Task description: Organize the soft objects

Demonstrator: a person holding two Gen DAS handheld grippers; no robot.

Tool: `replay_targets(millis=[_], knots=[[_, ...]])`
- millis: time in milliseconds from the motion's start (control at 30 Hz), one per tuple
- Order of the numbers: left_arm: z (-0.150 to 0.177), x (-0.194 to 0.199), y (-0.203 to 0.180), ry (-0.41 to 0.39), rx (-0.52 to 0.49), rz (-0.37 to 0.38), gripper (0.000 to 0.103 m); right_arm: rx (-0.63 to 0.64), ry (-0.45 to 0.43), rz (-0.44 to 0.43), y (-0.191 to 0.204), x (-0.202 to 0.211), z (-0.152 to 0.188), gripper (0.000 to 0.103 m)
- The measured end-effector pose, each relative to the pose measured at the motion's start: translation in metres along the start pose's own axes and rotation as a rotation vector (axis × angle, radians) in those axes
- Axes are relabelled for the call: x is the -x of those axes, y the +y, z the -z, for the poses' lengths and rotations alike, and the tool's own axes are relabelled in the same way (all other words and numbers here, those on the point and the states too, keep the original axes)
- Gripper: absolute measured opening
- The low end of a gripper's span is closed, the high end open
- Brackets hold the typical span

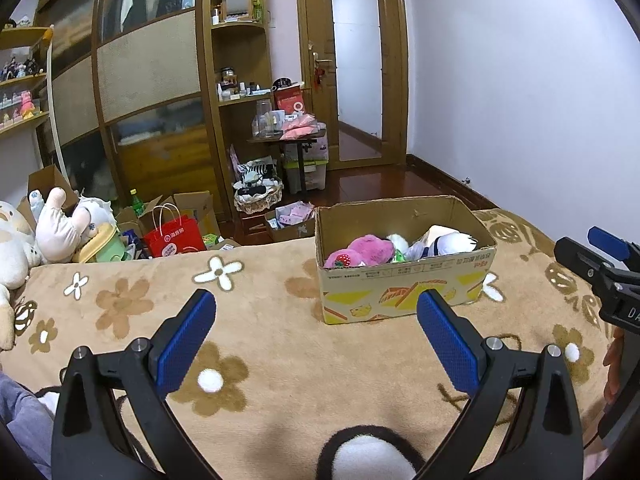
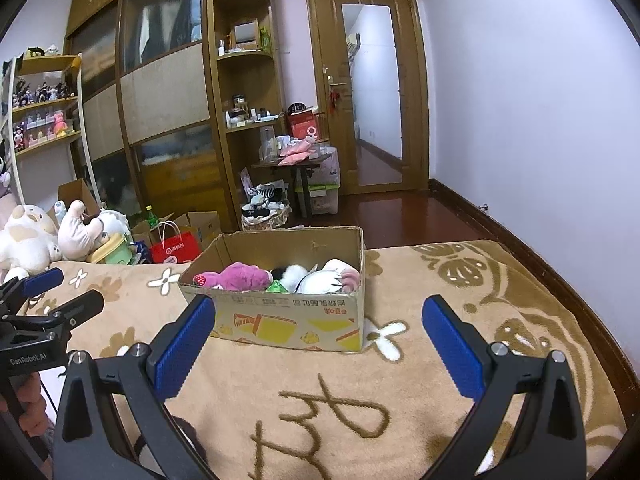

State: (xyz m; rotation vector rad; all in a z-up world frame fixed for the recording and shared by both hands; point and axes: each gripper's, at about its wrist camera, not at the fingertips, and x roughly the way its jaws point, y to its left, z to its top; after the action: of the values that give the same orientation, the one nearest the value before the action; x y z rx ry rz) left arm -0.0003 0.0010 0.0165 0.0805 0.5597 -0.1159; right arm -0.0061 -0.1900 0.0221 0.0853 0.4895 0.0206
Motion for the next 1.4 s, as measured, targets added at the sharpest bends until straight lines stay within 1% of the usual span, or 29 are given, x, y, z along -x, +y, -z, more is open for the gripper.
replay_targets(millis=[267, 1000, 1200, 1300, 1400], knots=[[0.001, -0.002, 0.005, 0.005, 0.028, -0.002, 0.100, -0.007, 0.004, -0.008, 0.001, -0.001, 0.002, 0.103], [0.002, 0.000, 0.007, 0.007, 0.017, 0.008, 0.100, -0.008, 0.007, -0.010, 0.001, -0.001, 0.003, 0.103], [0.002, 0.004, 0.007, -0.008, 0.004, 0.002, 0.100, -0.007, 0.007, -0.009, 0.001, -0.001, 0.002, 0.103], [0.002, 0.002, 0.009, 0.005, 0.011, 0.010, 0.100, -0.007, 0.007, -0.009, 0.001, 0.000, 0.002, 0.103], [0.001, 0.002, 0.011, 0.008, 0.015, -0.003, 0.100, -0.008, 0.007, -0.009, 0.001, 0.000, 0.002, 0.103]])
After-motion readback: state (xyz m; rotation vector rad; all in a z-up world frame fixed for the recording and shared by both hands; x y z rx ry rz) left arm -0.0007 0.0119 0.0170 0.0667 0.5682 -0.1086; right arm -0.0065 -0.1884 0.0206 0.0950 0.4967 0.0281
